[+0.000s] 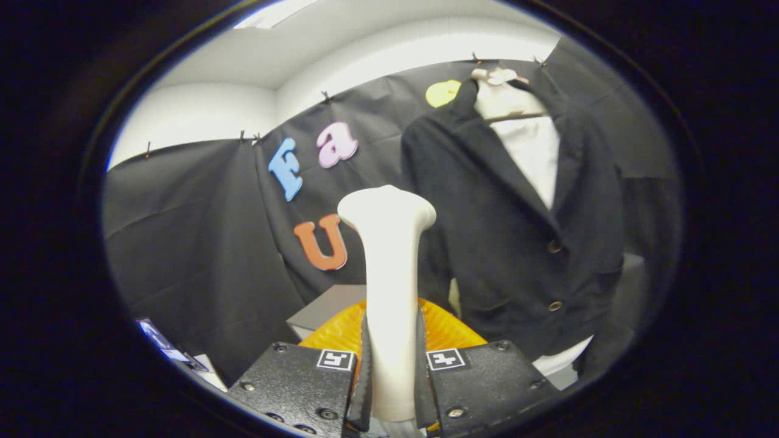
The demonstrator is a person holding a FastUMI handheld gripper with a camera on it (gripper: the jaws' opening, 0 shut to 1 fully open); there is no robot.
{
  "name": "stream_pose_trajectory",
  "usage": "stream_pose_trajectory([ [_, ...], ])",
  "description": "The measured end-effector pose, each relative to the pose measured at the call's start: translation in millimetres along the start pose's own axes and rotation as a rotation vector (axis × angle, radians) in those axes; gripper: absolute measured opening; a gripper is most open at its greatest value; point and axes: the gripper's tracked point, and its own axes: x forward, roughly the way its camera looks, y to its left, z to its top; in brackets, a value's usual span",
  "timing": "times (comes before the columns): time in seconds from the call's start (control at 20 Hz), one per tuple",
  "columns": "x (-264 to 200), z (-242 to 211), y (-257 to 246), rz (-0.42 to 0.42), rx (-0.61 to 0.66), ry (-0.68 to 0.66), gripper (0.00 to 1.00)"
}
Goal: Iron the clothes twice with a garment steamer, once on the left side and once on the right side.
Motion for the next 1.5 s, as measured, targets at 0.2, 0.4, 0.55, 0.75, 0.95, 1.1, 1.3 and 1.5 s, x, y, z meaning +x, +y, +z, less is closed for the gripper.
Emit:
stream_pose_trajectory([
  [0.2, -25.0, 58.5, -50.0, -0.136, -0.088, -0.197, 0.3],
  [0.4, -14.8, 97.0, -76.2, -0.194, -0.127, -0.28, 0.3],
  [0.55, -2.7, 118.8, -80.2, -0.19, -0.153, -0.295, 0.3],
  [0.75, 20.0, 144.0, -92.2, -0.227, -0.232, -0.357, 0.3],
  [0.95, 38.6, 118.4, -100.2, -0.238, -0.263, -0.309, 0.3],
  [1.1, 44.7, 95.2, -105.3, -0.236, -0.306, -0.289, 0.3],
  [1.3, 45.6, 71.1, -118.6, -0.252, -0.327, -0.254, 0.3],
  [1.5, 44.2, 48.6, -137.0, -0.256, -0.328, -0.218, 0.31],
])
